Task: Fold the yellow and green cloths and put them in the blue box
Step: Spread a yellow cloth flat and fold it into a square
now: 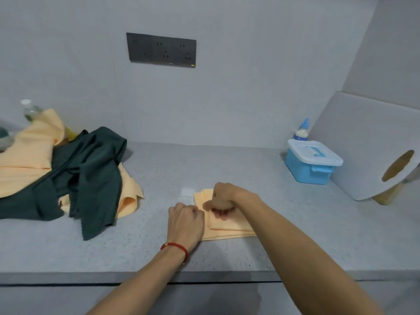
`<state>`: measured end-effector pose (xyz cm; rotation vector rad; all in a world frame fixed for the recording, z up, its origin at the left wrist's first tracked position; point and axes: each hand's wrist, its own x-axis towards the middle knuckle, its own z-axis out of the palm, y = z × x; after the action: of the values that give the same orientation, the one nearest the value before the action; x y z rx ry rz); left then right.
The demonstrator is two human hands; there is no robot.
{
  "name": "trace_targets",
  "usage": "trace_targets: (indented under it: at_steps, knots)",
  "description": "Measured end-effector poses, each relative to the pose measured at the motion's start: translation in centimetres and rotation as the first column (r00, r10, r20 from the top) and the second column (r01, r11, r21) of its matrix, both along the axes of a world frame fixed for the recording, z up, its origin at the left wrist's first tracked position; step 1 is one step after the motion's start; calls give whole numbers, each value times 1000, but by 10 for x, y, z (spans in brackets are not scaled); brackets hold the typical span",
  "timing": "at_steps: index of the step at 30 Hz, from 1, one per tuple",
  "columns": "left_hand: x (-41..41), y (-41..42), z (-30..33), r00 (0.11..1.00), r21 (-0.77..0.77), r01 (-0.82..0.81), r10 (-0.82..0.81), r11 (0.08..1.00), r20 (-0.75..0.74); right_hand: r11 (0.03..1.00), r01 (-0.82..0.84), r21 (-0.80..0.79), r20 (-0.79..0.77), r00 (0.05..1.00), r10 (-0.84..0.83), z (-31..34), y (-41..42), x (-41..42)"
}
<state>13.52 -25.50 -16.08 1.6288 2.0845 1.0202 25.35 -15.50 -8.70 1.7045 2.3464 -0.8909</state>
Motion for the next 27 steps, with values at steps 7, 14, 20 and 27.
trace_targets:
  at_steps: [7, 14, 20, 27]
  knots:
    - [15, 2, -6, 955, -201, 63, -117, 978, -271, 944, 5, 330, 68, 997, -29, -19, 20, 61]
    - [-48, 37, 3, 992, -5, -124, 124, 992, 4, 921, 253, 296, -92, 967, -236, -54, -2, 96]
    - [-37, 28, -11, 995, 60, -90, 86, 994, 57, 820, 417, 392, -303, 900, -313, -67, -6, 72]
    - [-42, 31, -17, 980, 117, -147, 129, 982, 149, 808, 409, 424, -178, 912, -369, -74, -4, 62]
